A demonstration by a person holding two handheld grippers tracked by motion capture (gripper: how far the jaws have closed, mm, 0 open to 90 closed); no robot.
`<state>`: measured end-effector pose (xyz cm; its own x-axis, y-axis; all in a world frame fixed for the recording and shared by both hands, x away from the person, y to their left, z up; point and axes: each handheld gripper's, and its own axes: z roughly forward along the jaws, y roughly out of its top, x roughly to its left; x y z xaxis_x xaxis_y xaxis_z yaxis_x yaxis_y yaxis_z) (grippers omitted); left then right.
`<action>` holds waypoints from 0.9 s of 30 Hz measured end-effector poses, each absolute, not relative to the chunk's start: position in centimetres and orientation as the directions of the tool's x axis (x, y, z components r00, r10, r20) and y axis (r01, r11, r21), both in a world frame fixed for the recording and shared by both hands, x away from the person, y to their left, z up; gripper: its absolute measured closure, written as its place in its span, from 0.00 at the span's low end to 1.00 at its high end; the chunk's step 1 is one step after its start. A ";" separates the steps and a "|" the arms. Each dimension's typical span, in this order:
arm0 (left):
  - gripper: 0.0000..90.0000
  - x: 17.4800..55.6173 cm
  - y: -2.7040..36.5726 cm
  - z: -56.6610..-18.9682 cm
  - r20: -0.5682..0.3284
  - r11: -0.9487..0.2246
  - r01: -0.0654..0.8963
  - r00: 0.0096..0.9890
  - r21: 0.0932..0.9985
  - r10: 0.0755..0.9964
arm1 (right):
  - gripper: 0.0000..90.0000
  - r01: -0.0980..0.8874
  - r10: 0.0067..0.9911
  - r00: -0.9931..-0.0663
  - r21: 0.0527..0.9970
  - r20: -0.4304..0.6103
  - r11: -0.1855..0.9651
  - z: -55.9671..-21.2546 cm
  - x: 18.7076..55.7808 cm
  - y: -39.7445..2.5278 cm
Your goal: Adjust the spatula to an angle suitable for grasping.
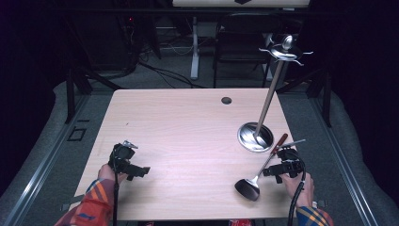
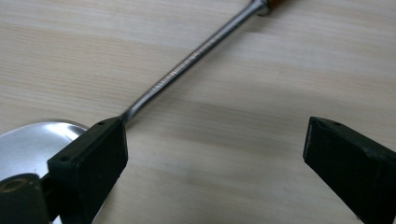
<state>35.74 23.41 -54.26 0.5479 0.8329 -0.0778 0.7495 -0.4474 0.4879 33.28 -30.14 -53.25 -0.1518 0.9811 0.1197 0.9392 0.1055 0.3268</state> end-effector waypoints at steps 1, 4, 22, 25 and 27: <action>0.00 35.7 23.4 -54.2 -0.078 -0.446 0.751 0.546 0.488 0.834 | 0.08 0.935 0.981 -0.158 0.337 0.116 0.110 -53.4 33.4 -29.9; 0.00 35.8 23.5 -54.3 -0.082 -0.443 0.753 0.544 0.486 0.835 | 0.09 0.933 0.980 -0.162 0.341 0.116 0.114 -53.5 33.7 -29.6; 0.00 35.8 23.6 -54.5 -0.097 -0.444 0.756 0.549 0.481 0.830 | 0.43 0.922 0.985 -0.168 0.359 0.027 0.148 -54.4 36.2 -27.7; 0.00 35.7 23.7 -54.5 -0.092 -0.449 0.754 0.552 0.479 0.829 | 0.47 0.922 0.983 -0.180 0.353 0.021 0.161 -54.3 36.2 -27.6; 0.00 35.7 23.7 -54.4 -0.091 -0.451 0.753 0.554 0.479 0.828 | 0.51 0.921 0.984 -0.177 0.357 0.021 0.158 -54.4 36.2 -27.7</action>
<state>35.69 23.70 -54.43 0.5538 0.8276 -0.0913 0.7532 -0.4512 0.4786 36.19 -27.68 -54.36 -0.1775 0.9839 0.0212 0.9206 0.1584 0.3570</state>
